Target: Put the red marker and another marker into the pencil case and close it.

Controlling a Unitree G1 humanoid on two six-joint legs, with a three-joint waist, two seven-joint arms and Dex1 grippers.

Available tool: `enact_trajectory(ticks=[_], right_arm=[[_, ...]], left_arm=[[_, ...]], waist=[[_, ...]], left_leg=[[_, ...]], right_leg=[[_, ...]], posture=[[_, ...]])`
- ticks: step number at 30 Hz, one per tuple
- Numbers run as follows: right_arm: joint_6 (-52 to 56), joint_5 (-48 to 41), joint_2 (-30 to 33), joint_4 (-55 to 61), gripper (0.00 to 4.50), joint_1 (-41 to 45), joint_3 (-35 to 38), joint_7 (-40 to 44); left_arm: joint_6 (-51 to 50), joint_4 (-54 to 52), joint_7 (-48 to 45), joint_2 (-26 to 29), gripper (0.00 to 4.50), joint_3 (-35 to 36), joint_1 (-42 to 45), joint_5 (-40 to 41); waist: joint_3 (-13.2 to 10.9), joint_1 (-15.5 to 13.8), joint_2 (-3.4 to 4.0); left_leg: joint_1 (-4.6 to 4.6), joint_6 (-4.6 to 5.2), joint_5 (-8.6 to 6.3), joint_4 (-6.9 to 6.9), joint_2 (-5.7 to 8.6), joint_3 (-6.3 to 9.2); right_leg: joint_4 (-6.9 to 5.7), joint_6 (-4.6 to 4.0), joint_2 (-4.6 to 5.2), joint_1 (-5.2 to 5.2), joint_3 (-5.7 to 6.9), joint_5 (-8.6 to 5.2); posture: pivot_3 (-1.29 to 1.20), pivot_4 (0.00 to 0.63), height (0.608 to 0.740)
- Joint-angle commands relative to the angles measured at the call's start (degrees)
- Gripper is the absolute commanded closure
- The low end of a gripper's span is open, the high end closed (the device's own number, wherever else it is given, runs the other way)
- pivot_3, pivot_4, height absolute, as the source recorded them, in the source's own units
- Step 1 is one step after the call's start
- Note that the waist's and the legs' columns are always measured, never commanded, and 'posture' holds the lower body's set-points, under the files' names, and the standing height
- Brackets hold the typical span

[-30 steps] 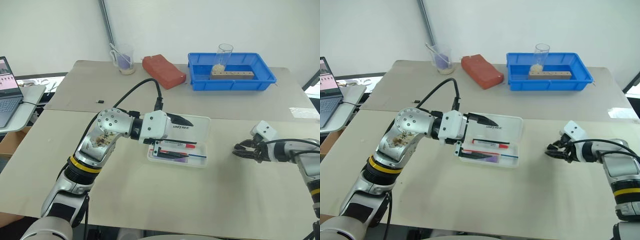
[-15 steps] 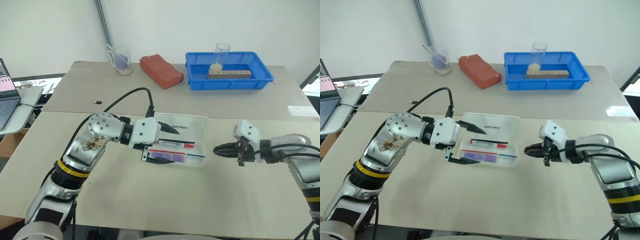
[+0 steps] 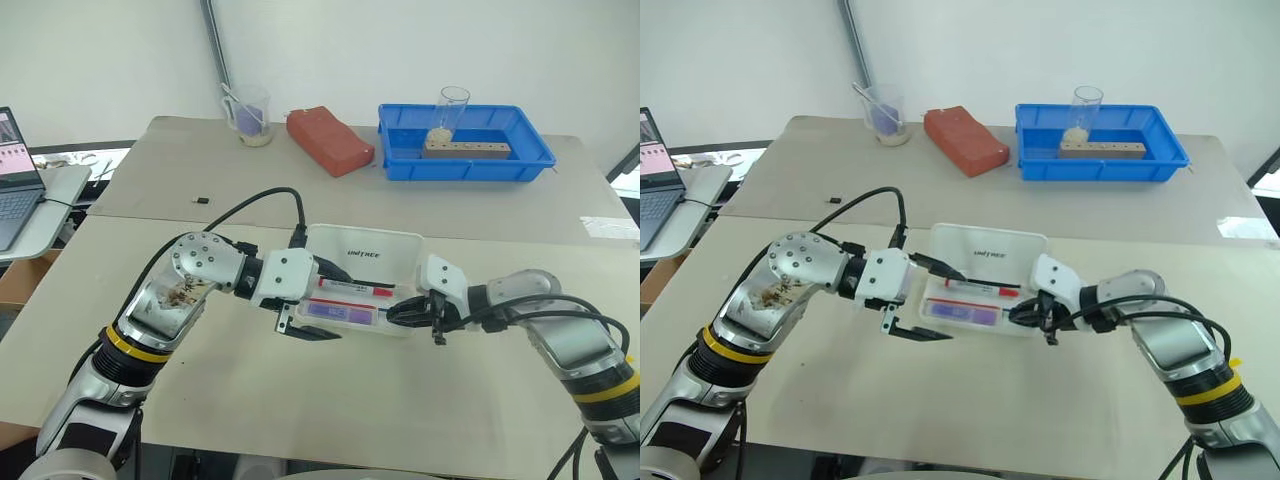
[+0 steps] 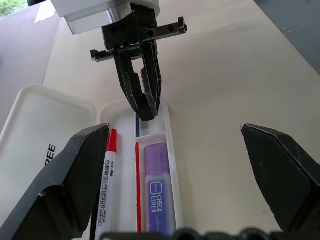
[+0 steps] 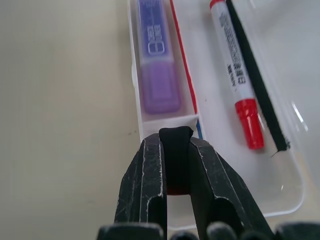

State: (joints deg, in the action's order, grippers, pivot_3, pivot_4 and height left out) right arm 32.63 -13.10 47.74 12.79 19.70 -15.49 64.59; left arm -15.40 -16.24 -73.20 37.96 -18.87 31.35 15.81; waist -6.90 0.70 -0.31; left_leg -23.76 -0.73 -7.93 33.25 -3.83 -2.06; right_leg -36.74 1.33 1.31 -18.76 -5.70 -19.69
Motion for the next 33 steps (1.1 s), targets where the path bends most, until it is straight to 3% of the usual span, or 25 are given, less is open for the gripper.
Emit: enact_trajectory(ticks=[1, 10, 14, 17, 25, 29, 33], right_arm=[[-1.47, 0.43, 0.64, 0.30, 3.23, 1.25, 0.69, 0.72], [2.02, -3.38, 1.43, 5.35, 0.20, 1.72, 6.73, 0.14], [7.15, -8.18, 2.02, 10.37, 0.20, 1.49, 12.21, -1.39], [9.96, -10.91, 2.83, 13.81, 0.18, 0.64, 15.61, -2.83], [21.07, -19.11, -0.16, 23.48, 0.18, 3.20, 23.00, -14.34], [25.04, -22.40, -1.73, 26.03, 0.18, 6.70, 24.16, -19.18], [26.72, -24.58, -2.52, 27.55, 0.18, 8.26, 24.76, -22.77]], left_arm=[[-0.64, -2.11, 0.50, 0.65, 0.00, 1.31, 0.26, 0.43], [-2.35, 0.92, 0.35, 1.79, 0.00, 3.39, 1.61, 1.37], [-6.30, 10.30, 3.53, -1.26, 0.00, 7.36, 7.99, 3.47], [-6.42, 20.37, 7.82, -5.01, 0.81, 9.56, 13.58, 2.28], [5.97, 53.18, 20.47, -15.15, 4.49, 9.81, 27.07, -7.55], [10.55, 63.82, 21.71, -16.82, 4.49, 6.65, 30.24, -13.66], [9.61, 66.49, 15.50, -17.12, 4.49, 4.75, 31.36, -15.50]], waist=[[0.00, -0.03, 0.00], [0.00, -0.01, 0.01], [-0.01, -0.27, -0.01], [-0.02, -0.49, -0.02], [-0.05, -0.28, -0.09], [-0.04, 0.11, -0.07], [-0.03, 0.07, -0.05]], left_leg=[[0.00, 0.00, 0.00, 0.00, 0.00, 0.00], [0.00, 0.00, 0.00, 0.00, 0.00, 0.00], [0.00, 0.00, 0.00, 0.00, 0.00, 0.04], [-0.02, 0.00, 0.00, 0.04, 0.02, 0.05], [-0.08, 0.01, 0.00, 0.00, 0.04, 0.08], [-0.30, 0.00, 0.00, -0.05, 0.07, 0.08], [-0.37, -0.01, 0.02, -0.10, 0.07, 0.11]], right_leg=[[-0.01, 0.00, 0.00, -0.01, 0.00, 0.00], [0.00, 0.00, 0.00, -0.01, 0.00, 0.00], [-0.02, 0.06, -0.01, -0.01, 0.05, -0.03], [-0.02, 0.27, 0.01, 0.02, 0.08, -0.15], [-0.03, 0.04, -0.01, -0.09, 0.04, -0.01], [-0.11, -0.04, -0.04, -0.38, -0.01, 0.04], [-0.12, -0.04, -0.05, -0.45, 0.01, 0.03]], posture=[[0.00, 0.150, 0.740], [0.00, 0.150, 0.740], [0.00, 0.150, 0.740], [0.00, 0.150, 0.740], [0.00, 0.150, 0.740], [0.00, 0.150, 0.740], [0.00, 0.150, 0.740]])
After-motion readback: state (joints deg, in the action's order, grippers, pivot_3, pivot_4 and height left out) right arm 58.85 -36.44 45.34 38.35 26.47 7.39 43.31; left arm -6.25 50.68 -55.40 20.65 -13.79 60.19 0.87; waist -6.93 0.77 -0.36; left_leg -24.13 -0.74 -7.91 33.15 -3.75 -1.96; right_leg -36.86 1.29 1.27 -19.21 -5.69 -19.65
